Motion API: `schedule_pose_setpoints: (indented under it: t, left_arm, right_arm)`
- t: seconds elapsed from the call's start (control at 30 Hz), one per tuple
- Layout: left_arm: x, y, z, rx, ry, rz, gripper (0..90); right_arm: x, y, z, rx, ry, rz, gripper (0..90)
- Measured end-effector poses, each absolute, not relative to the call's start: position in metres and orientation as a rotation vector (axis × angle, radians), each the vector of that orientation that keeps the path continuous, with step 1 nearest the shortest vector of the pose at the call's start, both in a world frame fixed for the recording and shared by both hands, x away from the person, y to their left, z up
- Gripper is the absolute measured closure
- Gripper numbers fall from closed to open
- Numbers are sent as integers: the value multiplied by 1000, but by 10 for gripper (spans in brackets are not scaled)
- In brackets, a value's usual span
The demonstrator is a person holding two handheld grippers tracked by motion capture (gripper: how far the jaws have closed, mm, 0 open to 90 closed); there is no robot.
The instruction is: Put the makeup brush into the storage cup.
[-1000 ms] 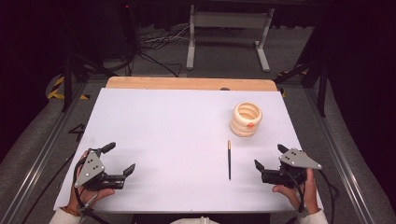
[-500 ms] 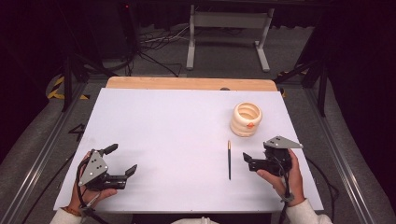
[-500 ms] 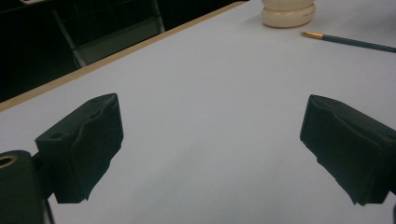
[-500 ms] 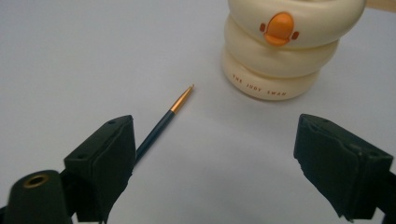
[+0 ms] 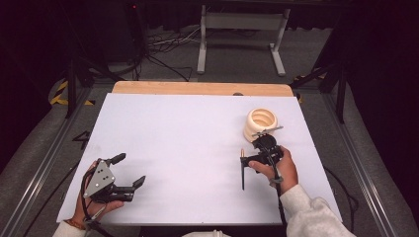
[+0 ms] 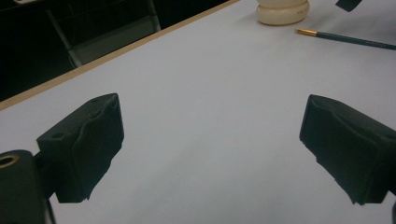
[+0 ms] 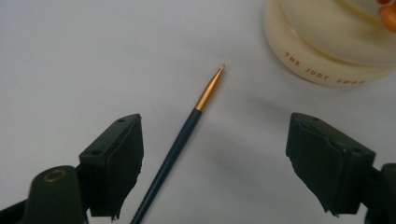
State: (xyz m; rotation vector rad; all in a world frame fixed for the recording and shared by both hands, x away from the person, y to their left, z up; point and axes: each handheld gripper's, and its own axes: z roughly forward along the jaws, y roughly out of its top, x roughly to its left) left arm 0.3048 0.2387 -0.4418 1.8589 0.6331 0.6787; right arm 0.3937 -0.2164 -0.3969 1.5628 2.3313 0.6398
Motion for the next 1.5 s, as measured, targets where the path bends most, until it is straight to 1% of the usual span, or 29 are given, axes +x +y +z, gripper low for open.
schedule_pose_setpoints:
  t: [0.3,0.33,0.37,0.47,0.63,0.67,0.7,0.73,0.8,0.83,0.87,0.9,0.93,1.17,1.5]
  left_arm:
    - [304,238,-442,1864,625,676,72]
    - [304,238,-442,1863,625,675,72]
    - [304,238,-441,1866,627,669,72]
    - [304,238,-441,1870,624,666,73]
    - [305,238,-441,1876,622,659,73]
    - [305,238,-441,1876,622,659,73]
    - [305,238,-442,1878,623,655,73]
    - [305,237,-442,1876,623,652,72]
    - [305,237,-443,1878,624,646,73]
    - [306,237,-443,1880,623,644,73]
    - [305,237,-443,1888,621,640,72]
    - [305,237,-443,1888,621,640,72]
    - [305,236,-443,1885,621,640,72]
    - [306,236,-444,1898,616,633,74]
    - [307,237,-445,1887,635,635,73]
  right_arm:
    - [418,-205,-411,1662,2384,491,206]
    - [423,-204,-415,1679,2398,470,230]
    - [423,-204,-415,1679,2398,470,230]
    - [429,-205,-421,1720,2405,404,314]
    - [433,-197,-423,1685,2423,317,466]
    - [433,-197,-423,1685,2423,317,466]
    - [434,-198,-422,1683,2429,304,499]
    - [436,-198,-422,1686,2424,297,560]
    - [437,-198,-421,1687,2429,287,637]
    - [438,-199,-421,1699,2423,287,695]
    - [439,-199,-420,1706,2423,287,784]
    - [439,-199,-420,1706,2423,287,784]
    - [440,-200,-421,1715,2421,292,837]
    - [439,-200,-420,1691,2437,295,840]
    - [429,-204,-418,1617,2434,420,841]
